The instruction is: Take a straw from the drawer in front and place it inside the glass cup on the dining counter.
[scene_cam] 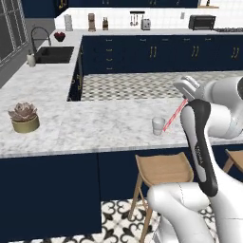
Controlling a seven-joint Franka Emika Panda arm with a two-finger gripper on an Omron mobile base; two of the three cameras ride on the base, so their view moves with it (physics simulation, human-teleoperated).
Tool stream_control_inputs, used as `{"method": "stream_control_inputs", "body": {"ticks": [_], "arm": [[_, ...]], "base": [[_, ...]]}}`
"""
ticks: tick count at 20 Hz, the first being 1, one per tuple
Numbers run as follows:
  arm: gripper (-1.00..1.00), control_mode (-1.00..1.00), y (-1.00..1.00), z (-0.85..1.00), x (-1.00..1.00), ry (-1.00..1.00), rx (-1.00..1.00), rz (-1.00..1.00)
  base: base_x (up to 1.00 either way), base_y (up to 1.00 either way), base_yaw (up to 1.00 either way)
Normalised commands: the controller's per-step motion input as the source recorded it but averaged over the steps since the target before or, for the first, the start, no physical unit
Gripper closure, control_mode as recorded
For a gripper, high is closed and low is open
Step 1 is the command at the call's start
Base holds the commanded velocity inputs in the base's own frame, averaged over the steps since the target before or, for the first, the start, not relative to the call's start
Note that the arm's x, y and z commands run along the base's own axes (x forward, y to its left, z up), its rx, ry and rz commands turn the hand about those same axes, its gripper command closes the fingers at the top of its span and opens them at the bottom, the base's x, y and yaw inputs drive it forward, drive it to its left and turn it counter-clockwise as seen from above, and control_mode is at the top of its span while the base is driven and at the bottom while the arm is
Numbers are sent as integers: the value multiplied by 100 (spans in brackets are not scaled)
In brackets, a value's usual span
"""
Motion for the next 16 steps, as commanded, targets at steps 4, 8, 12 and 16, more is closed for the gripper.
{"method": "stream_control_inputs", "body": {"ticks": [4,8,12,16], "arm": [[100,100,0,0,0,0,0,0],[100,-100,1,-6,49,18,-2,-10],[100,-100,-12,0,67,11,-2,-3],[100,-100,-24,0,52,-2,-3,18]], "base": [[100,2,-26],[50,3,-12],[0,0,0],[0,0,0]]}}
